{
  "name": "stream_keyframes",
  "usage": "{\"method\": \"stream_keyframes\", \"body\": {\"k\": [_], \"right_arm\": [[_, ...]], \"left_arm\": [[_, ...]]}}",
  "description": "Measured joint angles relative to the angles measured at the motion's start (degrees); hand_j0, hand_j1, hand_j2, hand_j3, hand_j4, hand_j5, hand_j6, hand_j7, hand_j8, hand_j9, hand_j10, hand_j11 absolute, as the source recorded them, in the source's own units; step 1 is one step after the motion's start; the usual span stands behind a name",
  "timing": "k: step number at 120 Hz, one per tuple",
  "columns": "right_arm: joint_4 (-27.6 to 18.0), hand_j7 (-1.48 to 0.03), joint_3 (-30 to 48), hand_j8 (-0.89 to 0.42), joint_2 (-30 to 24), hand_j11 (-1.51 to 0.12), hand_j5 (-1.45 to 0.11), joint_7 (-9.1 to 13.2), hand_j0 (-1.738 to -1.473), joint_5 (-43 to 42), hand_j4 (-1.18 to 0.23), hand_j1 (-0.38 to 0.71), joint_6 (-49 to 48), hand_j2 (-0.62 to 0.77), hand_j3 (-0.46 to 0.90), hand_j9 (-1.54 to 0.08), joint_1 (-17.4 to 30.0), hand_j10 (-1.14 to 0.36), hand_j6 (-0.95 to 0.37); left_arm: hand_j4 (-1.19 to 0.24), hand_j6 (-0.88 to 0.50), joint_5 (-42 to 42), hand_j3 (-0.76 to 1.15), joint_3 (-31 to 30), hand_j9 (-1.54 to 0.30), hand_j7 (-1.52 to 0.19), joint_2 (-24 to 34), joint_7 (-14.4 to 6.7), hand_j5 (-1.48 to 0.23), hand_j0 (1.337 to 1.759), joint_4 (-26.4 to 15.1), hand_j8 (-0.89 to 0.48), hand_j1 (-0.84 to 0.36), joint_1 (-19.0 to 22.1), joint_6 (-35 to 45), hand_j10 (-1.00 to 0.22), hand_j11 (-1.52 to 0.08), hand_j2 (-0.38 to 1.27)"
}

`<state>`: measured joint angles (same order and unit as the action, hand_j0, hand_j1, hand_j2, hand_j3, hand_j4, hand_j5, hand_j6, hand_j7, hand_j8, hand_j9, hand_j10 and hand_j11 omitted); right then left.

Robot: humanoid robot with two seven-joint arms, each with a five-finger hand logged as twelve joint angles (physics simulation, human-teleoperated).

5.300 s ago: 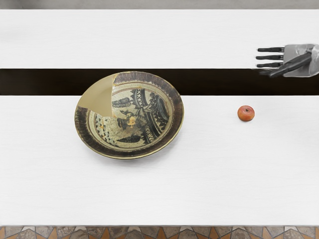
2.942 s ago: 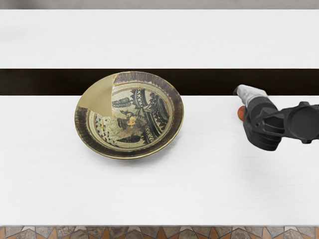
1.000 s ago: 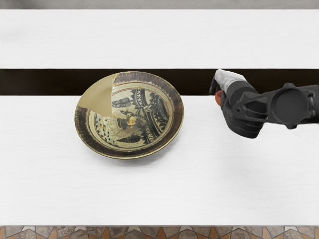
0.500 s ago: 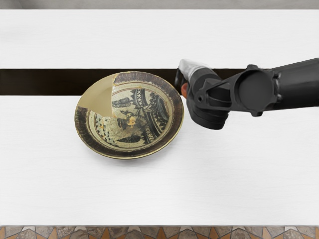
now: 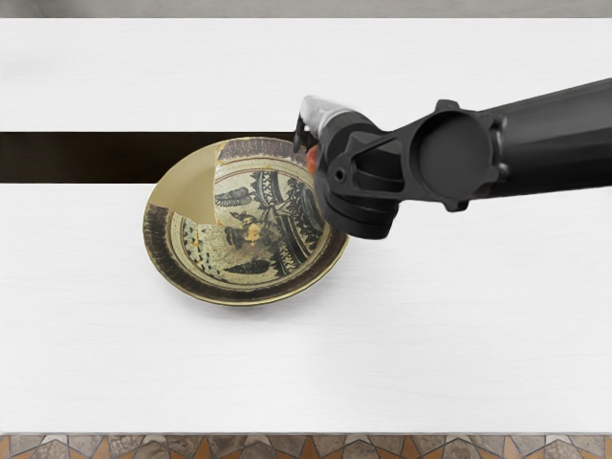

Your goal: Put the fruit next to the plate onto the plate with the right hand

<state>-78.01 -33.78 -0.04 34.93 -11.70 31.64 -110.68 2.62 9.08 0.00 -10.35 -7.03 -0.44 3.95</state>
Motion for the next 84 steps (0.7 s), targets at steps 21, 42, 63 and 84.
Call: {"method": "stream_keyframes", "body": {"k": [21,42,63,84], "right_arm": [[0.6,-1.00,1.9,-0.45,0.0,-1.09,-1.07,0.0,-1.655,0.5,-0.72,0.19,0.2,0.24,0.00,-1.07,0.1,-0.59,-0.62],[1.9,-1.01,4.4,-0.47,0.0,-1.09,-1.08,0.0,-1.653,0.5,-0.74,0.17,0.1,0.23,0.00,-1.07,0.4,-0.60,-0.63],[2.2,-1.05,6.4,-0.44,0.0,-1.11,-1.12,0.1,-1.653,0.5,-0.77,0.19,-0.7,0.33,0.00,-1.10,0.6,-0.59,-0.61],[2.3,-1.08,7.0,-0.45,0.0,-1.14,-1.16,0.1,-1.652,-0.5,-0.79,0.19,-0.7,0.32,0.00,-1.14,3.5,-0.58,-0.61]], "left_arm": [[0.00,0.00,0.0,0.00,0.0,0.00,0.00,0.0,0.0,0.00,1.658,0.0,0.00,0.35,0.0,0.0,0.00,0.00,0.00],[0.00,0.00,0.0,0.00,0.1,0.00,0.00,0.0,0.0,0.00,1.658,0.0,0.00,0.35,0.0,0.0,0.00,0.00,0.00],[0.00,0.00,0.0,0.00,0.0,0.00,0.00,0.0,0.0,0.00,1.658,0.0,0.00,0.35,0.0,0.0,0.00,0.00,0.00],[0.00,0.00,0.0,0.00,0.0,0.00,0.00,0.0,0.0,0.00,1.658,0.0,0.00,0.35,0.0,0.0,0.00,0.00,0.00]]}}
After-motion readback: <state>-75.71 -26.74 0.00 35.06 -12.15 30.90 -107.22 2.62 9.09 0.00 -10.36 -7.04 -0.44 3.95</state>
